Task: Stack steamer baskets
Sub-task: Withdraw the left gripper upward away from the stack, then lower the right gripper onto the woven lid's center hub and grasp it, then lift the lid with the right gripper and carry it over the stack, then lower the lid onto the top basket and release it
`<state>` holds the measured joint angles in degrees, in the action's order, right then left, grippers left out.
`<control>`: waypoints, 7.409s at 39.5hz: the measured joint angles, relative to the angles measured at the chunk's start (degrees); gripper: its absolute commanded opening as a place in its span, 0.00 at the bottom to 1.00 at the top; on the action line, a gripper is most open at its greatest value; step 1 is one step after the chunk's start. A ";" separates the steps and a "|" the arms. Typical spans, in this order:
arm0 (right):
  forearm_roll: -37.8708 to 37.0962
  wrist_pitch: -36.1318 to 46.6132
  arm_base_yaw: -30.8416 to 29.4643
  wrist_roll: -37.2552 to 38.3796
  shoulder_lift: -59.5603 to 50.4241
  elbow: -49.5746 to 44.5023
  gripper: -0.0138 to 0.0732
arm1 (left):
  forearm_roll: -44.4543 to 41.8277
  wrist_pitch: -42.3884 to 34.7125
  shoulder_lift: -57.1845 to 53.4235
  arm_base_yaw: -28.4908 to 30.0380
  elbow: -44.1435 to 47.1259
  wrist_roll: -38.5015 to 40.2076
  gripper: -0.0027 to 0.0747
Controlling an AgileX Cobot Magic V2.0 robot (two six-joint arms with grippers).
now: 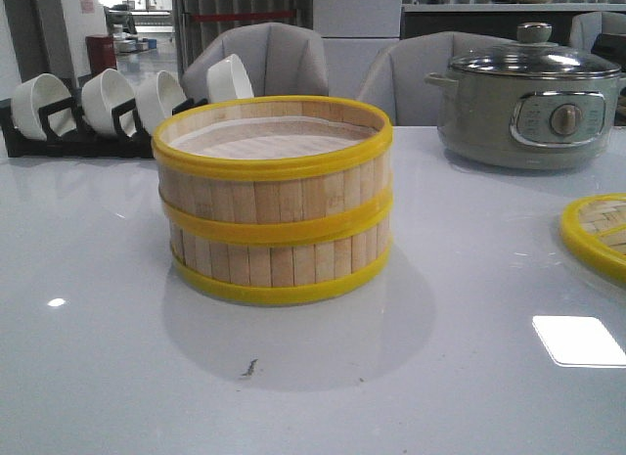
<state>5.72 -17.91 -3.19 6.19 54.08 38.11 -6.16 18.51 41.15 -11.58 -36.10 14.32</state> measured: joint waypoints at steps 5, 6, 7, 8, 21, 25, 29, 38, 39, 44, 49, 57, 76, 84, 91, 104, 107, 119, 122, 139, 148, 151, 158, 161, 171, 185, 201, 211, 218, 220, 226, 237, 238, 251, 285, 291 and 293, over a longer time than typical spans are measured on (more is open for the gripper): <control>0.00 0.00 0.00 0.00 0.00 0.00 0.65 | 0.14 -0.68 -5.21 0.00 5.95 0.00 0.15; 0.00 0.00 0.00 0.00 0.00 0.00 0.65 | 0.18 -0.68 -5.88 0.00 6.94 0.00 0.15; 0.00 0.00 0.00 0.00 0.00 0.00 0.65 | 0.27 -0.68 -6.71 0.00 7.60 0.00 0.15; 0.00 0.00 0.00 0.00 0.00 0.00 0.65 | 0.27 -0.68 -7.28 0.00 8.39 0.03 0.15; 0.00 -0.10 0.00 0.00 0.00 0.00 0.54 | 0.27 -1.31 -9.54 0.00 10.74 0.03 0.15; 0.00 -0.48 0.00 0.00 0.00 0.00 0.31 | 0.27 -1.51 -9.54 0.00 10.74 0.03 0.15; 0.00 -1.85 0.00 0.00 0.00 0.00 0.21 | 0.27 -1.54 -9.54 0.11 10.74 0.03 0.15; 0.00 -3.28 0.00 0.00 0.00 0.00 0.21 | 0.27 -1.54 -9.54 0.11 10.77 0.03 0.15; 0.00 -3.61 0.00 0.00 0.00 0.00 0.21 | 0.27 -1.54 -9.54 0.11 10.77 0.03 0.15; 0.00 -5.25 0.00 0.00 0.00 0.00 0.26 | 0.27 -1.56 -9.54 0.11 10.77 0.03 0.15; 0.00 -6.14 0.00 -0.02 0.00 0.00 0.46 | 0.27 -1.56 -9.54 0.11 10.77 0.03 0.15; 0.00 -6.19 0.00 -0.22 0.29 0.00 0.54 | 0.27 -1.66 -9.54 0.11 10.77 0.03 0.15; -4.95 -6.20 -1.57 -0.22 16.58 5.61 0.50 | 0.27 -1.76 -9.54 0.11 10.77 0.03 0.15; -6.02 -9.26 -5.35 -0.22 29.47 16.99 0.50 | 0.27 -1.76 -9.54 0.11 10.77 0.03 0.15; -6.24 -13.84 -5.96 -0.22 40.15 26.33 0.50 | 0.27 -1.84 -9.54 0.11 10.77 0.03 0.15; -10.67 -20.28 -6.41 -0.22 49.59 36.12 0.50 | 0.27 -1.84 -9.54 0.11 10.77 0.03 0.15; -11.02 -20.28 -6.91 -0.22 49.71 36.78 0.50 | 0.27 -1.84 -9.54 0.11 10.77 0.03 0.15; -11.11 -20.02 -7.31 -0.33 52.06 37.39 0.50 | 0.27 -1.84 -9.54 0.11 10.77 0.03 0.15; -11.11 -19.59 -7.31 -0.33 52.64 37.39 0.50 | 0.27 -1.84 -9.54 0.11 10.77 0.03 0.15; -11.11 -16.36 -7.43 -0.33 54.00 37.39 0.50 | 0.27 -1.88 -9.54 0.11 10.77 0.03 0.15; -11.11 -16.22 -7.52 -0.33 55.09 37.39 0.50 | 0.27 -1.97 -9.54 0.11 10.77 0.03 0.15; -11.11 -16.22 -7.52 -0.33 55.09 37.43 0.50 | 0.27 -1.97 -9.54 0.11 10.77 0.03 0.15; -11.11 -15.94 -7.52 -0.33 55.23 37.43 0.31 | 0.27 -2.10 -9.54 0.11 10.77 0.03 0.15; -11.11 -15.94 -7.52 -0.33 55.23 37.43 0.20 | 0.27 -2.10 -9.54 0.11 10.77 0.03 0.15; -11.11 -16.81 -6.62 -0.33 54.74 37.43 0.20 | 0.27 -2.22 -9.54 0.11 10.77 0.03 0.15; -11.11 -17.83 -4.07 -0.33 48.66 37.43 0.20 | 0.27 -2.22 -9.54 0.11 10.77 0.03 0.15; -11.11 -32.78 8.67 -0.33 44.46 54.29 0.20 | 0.27 -2.22 -9.54 0.11 10.77 0.03 0.15; -10.35 -39.54 21.89 -0.33 47.75 68.94 0.20 | 0.27 -2.22 -9.54 0.11 10.77 0.03 0.15; -8.53 -44.29 29.95 -0.33 56.05 79.26 0.20 | 0.27 -2.22 -9.54 0.11 10.77 0.03 0.15; -7.99 -45.21 31.72 -0.33 58.98 81.93 0.20 | 0.27 -2.22 -9.54 0.11 10.77 0.03 0.15; -7.50 -46.39 35.48 -0.33 65.47 88.63 0.20 | 0.27 -2.22 -9.54 0.11 10.77 0.03 0.15; -7.50 -46.51 37.04 -0.33 71.84 93.99 0.20 | 0.27 -2.22 -9.54 0.11 10.77 0.03 0.15; -7.50 -46.51 37.04 -0.33 72.10 94.12 0.20 | 0.27 -2.22 -9.54 0.11 10.77 0.03 0.15; -7.50 -46.00 37.04 -0.33 72.65 94.34 0.20 | 0.27 -2.22 -9.54 0.11 10.77 0.03 0.15; -7.50 -47.40 37.34 -0.33 72.78 94.78 0.32 | 0.27 -2.22 -9.54 0.11 10.77 0.03 0.15; -7.50 -47.28 37.34 -0.33 72.78 94.78 0.56 | 0.27 -2.22 -9.54 0.11 10.77 0.03 0.15; -7.50 -47.18 37.34 -0.33 72.78 94.78 0.61 | 0.27 -2.22 -9.54 0.11 10.77 0.03 0.15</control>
<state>-1.78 -65.10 34.15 5.85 126.86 132.89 -5.89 16.29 31.61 -11.48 -25.33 14.35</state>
